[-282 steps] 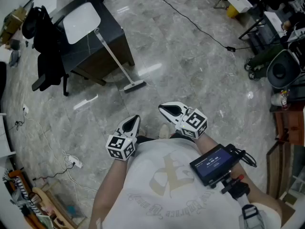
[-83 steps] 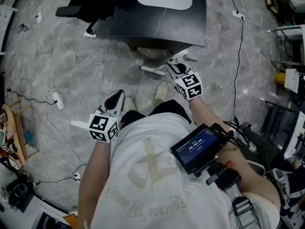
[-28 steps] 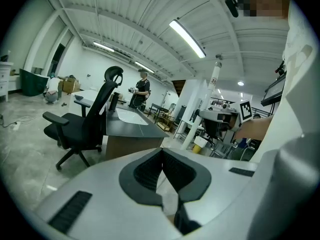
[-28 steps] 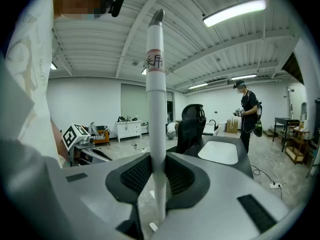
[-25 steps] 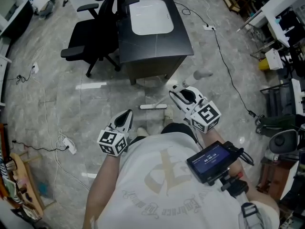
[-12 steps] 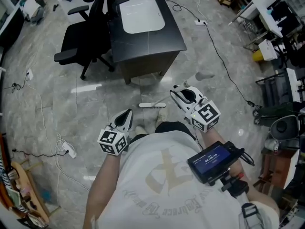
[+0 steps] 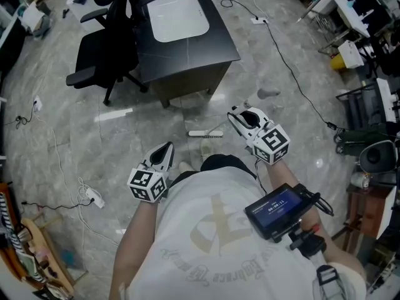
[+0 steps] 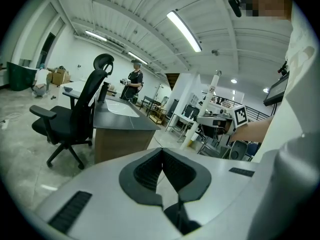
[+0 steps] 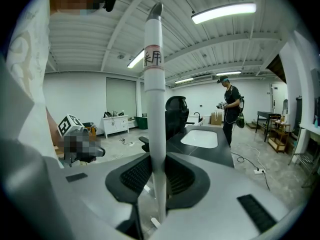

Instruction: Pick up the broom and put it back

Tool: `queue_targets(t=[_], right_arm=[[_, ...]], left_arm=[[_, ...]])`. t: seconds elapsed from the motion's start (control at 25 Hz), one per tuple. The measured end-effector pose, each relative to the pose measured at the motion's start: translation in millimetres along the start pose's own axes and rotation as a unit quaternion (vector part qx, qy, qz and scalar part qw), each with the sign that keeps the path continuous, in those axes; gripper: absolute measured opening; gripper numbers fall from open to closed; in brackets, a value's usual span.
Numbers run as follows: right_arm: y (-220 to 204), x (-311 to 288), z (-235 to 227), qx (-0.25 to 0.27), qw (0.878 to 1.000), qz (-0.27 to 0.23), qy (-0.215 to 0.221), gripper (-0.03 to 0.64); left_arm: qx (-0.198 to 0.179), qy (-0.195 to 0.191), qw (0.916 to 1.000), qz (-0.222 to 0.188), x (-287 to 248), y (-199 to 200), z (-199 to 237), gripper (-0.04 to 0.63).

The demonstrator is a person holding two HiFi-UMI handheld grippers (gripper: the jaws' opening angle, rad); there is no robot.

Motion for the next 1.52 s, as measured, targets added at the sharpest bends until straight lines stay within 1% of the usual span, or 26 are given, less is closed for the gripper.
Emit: queue_targets(t=[0.28,0.64,0.84,1.0,1.36,1.52], right_arm=[[-16,-7,-32,-0.018,1.0,0.014,-0.002,0.095],[-42,-28,-73,-0.017,0.998,0.051,0.017,0.095],[-54,-47,-91,0.0,0.996,0.08,0.041,0.095],[-60,-65,-103,0.015,0.993,0.099,0.061,0.095],[-84,-98,-131,0.027,0.985,0.14,0.099,0.095],[-98,-111,-141,0.024,0.981,0.157,0.109,0.095]], left_arm=[[0.002,0.002,0.9999,0.013,-18,7,-3,0.012],[0.005,0.019,0.9993,0.031,-45,21,-4,0.012],[0.009,0.032,0.9987,0.038,-59,29,-2,0.012],[0.005,0.041,0.9981,0.045,-68,37,-1,0.012],[0.011,0.058,0.9965,0.059,-84,45,-1,0.012],[0.016,0.066,0.9954,0.068,-91,45,-1,0.012]])
Point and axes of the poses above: the fingertips, and each gripper's own axes: x backward along the fingers, z to its left, y out of its top, the point moved 10 cm from there along x, backward along the fingers, and after that the axes turned 4 degrees about -x, right-handed, at the moved point
